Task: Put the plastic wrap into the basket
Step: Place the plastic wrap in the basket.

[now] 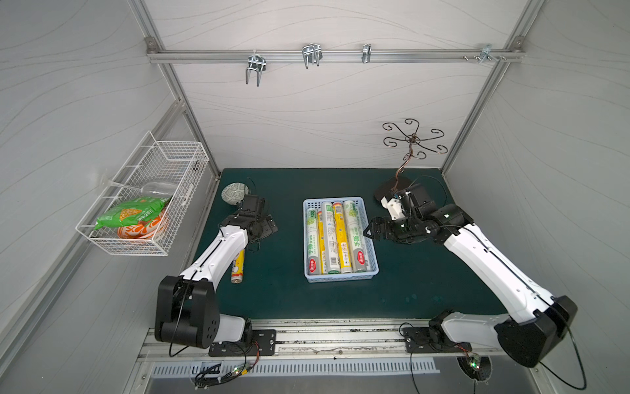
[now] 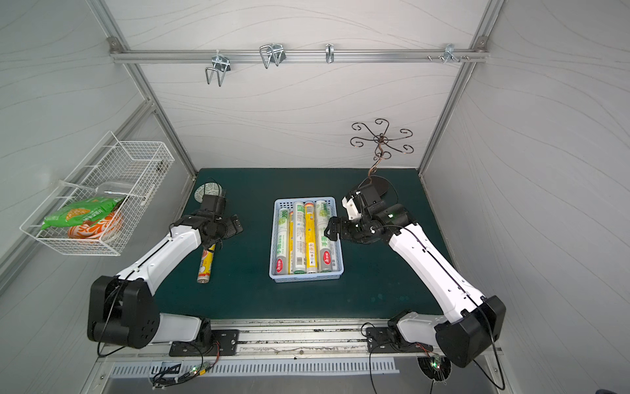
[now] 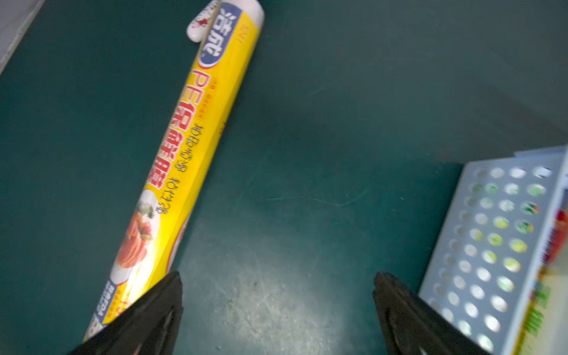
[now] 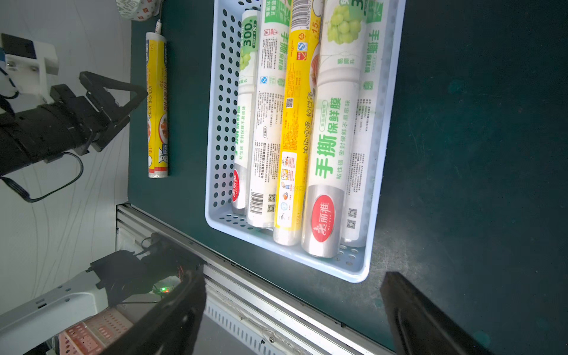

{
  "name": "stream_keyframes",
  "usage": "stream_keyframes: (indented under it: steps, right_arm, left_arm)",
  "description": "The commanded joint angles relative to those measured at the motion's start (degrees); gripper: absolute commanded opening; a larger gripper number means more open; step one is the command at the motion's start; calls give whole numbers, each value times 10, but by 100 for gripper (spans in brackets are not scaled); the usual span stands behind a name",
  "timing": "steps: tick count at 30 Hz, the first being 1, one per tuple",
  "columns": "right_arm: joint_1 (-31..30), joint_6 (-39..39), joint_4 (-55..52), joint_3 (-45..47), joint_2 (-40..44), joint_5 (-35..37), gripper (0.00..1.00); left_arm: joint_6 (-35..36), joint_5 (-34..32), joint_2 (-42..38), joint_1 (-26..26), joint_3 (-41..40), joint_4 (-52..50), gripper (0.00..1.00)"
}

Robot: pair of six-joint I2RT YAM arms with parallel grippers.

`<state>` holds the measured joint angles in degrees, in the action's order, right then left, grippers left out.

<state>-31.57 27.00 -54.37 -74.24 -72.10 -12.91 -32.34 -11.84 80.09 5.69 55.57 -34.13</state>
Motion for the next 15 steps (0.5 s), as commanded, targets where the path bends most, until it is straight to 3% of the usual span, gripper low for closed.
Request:
stream_keyframes:
  steps: [1,8,15]
  right_arm:
    - [9,-12,8,12,10,-17,94]
    - [14,-13,19,20,0,-30,94]
    - [15,-15,22,24,-7,-32,95]
  left_arm:
    - [8,-61,11,-12,-20,45,99]
    - [39,-122,39,-31,-63,126,99]
    - [22,-67,67,-63,-50,124,99]
